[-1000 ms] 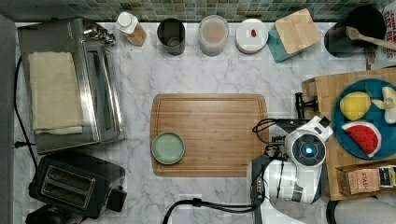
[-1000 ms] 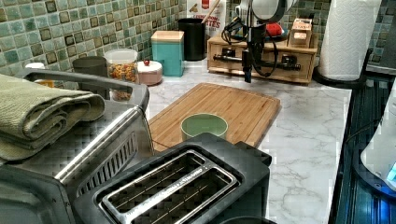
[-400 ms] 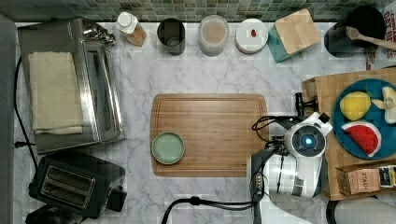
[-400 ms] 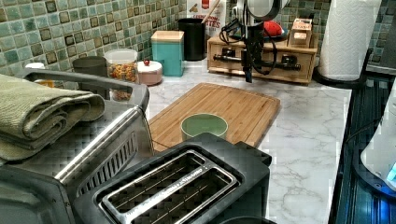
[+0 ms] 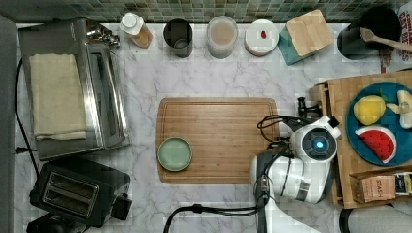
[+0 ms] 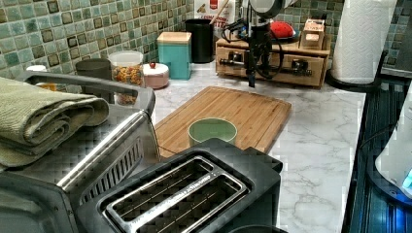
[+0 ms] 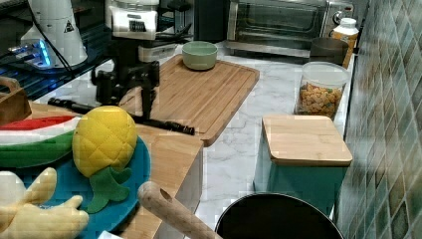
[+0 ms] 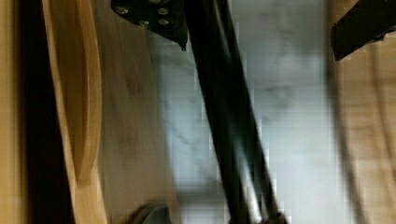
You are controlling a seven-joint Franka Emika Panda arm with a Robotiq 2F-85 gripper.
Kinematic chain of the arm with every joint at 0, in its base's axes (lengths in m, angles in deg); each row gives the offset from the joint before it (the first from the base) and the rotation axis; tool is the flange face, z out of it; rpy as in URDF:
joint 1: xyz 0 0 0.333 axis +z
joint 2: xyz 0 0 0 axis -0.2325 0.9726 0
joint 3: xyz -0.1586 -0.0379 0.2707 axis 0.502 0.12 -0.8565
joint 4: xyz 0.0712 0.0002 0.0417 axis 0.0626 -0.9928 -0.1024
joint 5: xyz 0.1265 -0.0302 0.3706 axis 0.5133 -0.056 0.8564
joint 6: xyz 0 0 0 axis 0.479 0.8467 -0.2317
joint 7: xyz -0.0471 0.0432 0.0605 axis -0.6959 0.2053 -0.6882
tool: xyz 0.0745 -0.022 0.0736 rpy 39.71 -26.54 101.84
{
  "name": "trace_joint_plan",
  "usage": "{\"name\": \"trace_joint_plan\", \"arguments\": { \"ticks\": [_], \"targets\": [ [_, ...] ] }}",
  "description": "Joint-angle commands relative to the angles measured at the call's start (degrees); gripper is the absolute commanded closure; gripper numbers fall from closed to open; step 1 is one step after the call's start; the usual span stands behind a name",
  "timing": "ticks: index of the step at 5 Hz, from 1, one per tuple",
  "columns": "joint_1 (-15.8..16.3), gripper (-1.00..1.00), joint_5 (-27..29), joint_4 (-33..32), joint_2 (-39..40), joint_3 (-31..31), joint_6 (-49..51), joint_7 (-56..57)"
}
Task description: Open the drawer.
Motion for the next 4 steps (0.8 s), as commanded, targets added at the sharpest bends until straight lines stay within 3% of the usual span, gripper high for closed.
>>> {"name": "trace_joint_plan", "arguments": {
  "ticks": [1, 2, 4],
  "targets": [
    [17.9, -1.00, -1.7, -7.8, -6.7, -16.8, 1.8, -18.0],
    [20.5, -1.00, -4.7, -10.1, -10.8, -15.6, 2.1, -21.0],
    [20.9, -1.00, -4.7, -10.1, -10.8, -15.2, 2.2, -21.0]
  ]
}}
